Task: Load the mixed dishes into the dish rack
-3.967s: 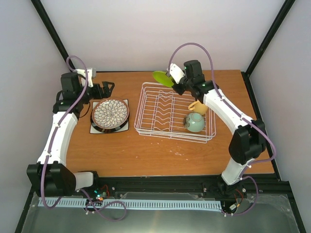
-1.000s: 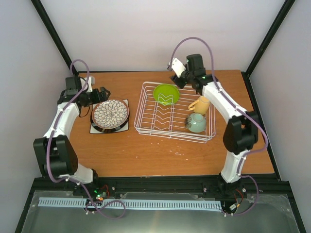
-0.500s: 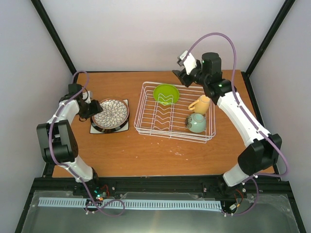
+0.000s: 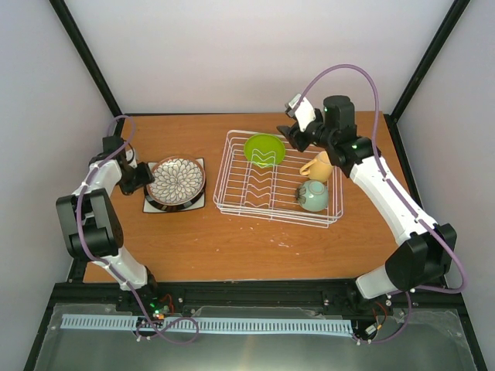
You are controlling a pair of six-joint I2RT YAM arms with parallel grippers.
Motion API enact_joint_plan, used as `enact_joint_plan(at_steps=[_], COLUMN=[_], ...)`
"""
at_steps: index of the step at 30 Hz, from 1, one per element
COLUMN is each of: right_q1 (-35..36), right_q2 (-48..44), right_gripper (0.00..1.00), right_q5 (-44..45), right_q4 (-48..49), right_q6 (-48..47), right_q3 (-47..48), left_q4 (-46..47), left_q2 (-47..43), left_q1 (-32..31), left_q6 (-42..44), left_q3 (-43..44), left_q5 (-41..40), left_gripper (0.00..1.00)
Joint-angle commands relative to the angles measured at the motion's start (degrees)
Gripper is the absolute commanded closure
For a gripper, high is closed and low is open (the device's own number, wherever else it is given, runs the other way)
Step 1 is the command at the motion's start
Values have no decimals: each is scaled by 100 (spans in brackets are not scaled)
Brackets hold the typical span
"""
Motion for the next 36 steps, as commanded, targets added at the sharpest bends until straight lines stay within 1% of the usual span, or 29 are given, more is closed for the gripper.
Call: enact_joint_plan(at_steps=[1,6,11,15,22,27,36], right_q1=[9,8,9,14,12,13,13], right_q2=[-151,-190,-207,-224,-207,-176,-117], right_gripper=[45,45,45,45,45,45,45], right_q5=[-78,-130,-107,-88,-88,-105,-152], right_q4=[-47,1,-37,-58,-97,-125,-198], right_q6=[25,74,41,14,-10,-5,23], right_q3=[-79,-161,-179,-171,-135,-102,-19], left_q4=[24,110,114,194,280,274,257], left_q2=[224,388,582,684,808,807,690], left_q1=[22,23,22,23,22,22,22], left_q6=[97,138,176,194,225,246,273], left_q3=[-68,-40,40,15,-84,-62,1], left_q5=[157,491,588,707,820,850,878], left_gripper=[46,53,57,62,79,98,100])
